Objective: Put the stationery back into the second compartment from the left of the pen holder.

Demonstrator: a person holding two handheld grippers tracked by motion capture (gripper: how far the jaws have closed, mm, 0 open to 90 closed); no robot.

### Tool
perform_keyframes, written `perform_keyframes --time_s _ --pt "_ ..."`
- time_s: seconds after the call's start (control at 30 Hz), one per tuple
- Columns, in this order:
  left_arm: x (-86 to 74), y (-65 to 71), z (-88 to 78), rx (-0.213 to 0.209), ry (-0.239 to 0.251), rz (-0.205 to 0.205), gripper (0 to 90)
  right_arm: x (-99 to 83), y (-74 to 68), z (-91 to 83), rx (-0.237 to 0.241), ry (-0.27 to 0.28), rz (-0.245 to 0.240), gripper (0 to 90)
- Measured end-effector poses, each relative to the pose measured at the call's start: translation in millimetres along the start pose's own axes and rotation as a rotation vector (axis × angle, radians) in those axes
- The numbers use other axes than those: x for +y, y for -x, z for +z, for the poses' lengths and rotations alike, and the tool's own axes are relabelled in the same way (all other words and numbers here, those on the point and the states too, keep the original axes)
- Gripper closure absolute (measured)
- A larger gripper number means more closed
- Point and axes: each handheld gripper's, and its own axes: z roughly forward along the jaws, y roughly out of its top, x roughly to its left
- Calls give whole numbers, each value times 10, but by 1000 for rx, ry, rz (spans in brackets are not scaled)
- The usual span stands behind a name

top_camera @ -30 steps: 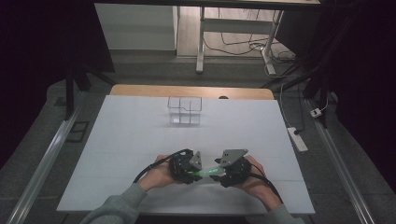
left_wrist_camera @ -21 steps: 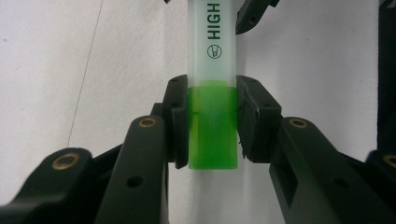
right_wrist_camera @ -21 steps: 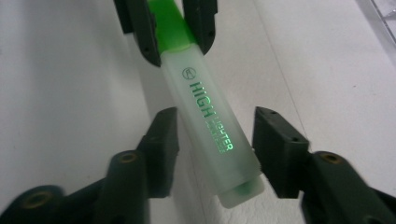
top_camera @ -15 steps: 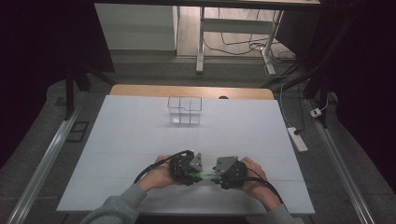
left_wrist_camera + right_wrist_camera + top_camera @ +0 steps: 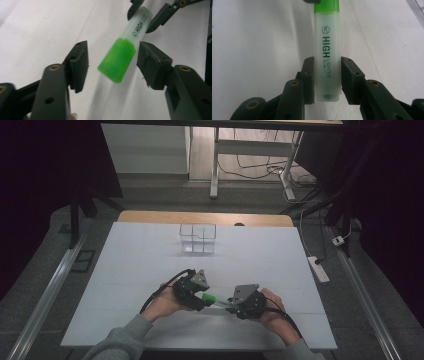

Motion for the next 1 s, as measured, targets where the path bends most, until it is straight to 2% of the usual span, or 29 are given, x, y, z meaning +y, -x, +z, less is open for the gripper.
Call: perform_keyframes --time_s 0.17,0.27,0.3,0.37,0.5,0.53,0.7,1.0 --pt "-65 -82 -71 4 57 -79 375 -17 31 -28 -29 33 37 650" --pt "-113 -125 -106 7 85 -118 362 -21 46 -70 -69 72 65 650" --pt "-127 -136 -114 10 92 -131 362 -21 46 -70 -69 72 65 650" --pt "-153 -157 -125 15 100 -152 351 -31 60 -100 -93 98 88 650" --pt "-206 -187 -150 22 128 -186 350 -48 79 -120 -104 130 118 649" --pt "-218 -194 -155 20 133 -193 350 -58 96 -130 -106 143 138 649" --pt "-249 -217 -170 20 152 -215 350 -70 113 -136 -106 158 175 649" --pt "-230 -193 -151 13 211 -243 350 -70 104 -116 -132 162 190 649"
